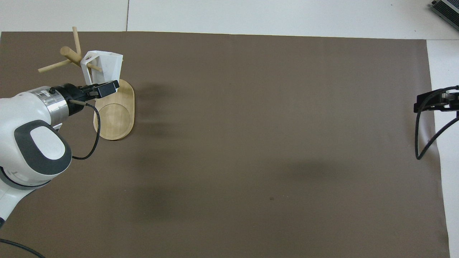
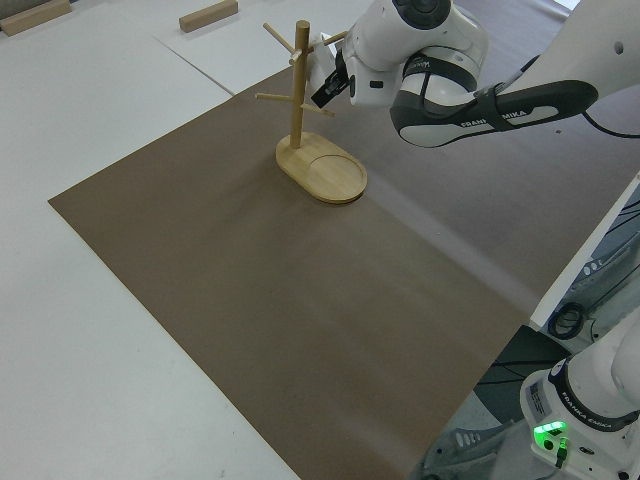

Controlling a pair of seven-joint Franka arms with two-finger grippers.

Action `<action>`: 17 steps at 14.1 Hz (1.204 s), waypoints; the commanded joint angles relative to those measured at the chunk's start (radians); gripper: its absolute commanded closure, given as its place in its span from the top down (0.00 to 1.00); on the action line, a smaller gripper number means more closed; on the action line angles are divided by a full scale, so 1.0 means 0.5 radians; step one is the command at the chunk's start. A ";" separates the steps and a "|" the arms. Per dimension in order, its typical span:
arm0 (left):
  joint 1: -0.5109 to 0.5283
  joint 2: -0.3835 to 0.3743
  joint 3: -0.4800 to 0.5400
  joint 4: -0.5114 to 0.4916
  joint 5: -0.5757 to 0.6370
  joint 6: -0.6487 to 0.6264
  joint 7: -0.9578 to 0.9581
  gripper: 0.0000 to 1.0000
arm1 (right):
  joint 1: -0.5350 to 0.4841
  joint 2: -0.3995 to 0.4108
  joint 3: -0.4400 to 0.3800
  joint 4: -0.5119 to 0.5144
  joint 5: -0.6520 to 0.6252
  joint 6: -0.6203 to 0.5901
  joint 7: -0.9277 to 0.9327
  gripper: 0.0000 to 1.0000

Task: Hang cup on rack
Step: 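Lower the cup handle onto a mug tree peg with the left gripper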

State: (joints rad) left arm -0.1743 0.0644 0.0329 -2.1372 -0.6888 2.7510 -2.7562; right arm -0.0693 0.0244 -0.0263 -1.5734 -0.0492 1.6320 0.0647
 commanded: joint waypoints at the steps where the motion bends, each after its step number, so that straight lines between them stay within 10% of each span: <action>1: -0.004 -0.018 -0.007 -0.036 0.055 0.039 -0.252 1.00 | -0.033 -0.034 -0.018 -0.053 0.108 0.049 -0.098 1.00; 10: 0.066 -0.052 0.002 -0.005 0.077 -0.332 0.180 1.00 | -0.070 -0.040 -0.018 -0.056 0.108 0.049 -0.240 1.00; 17: 0.155 -0.104 0.002 0.206 0.573 -0.847 0.453 1.00 | -0.067 -0.040 -0.018 -0.053 0.108 0.049 -0.222 1.00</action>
State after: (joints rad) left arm -0.1085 0.0256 0.0357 -2.0614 -0.4551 2.4013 -2.5913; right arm -0.0919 0.0244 -0.0378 -1.5735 -0.0171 1.6322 -0.0278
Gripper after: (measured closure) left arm 0.000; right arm 0.000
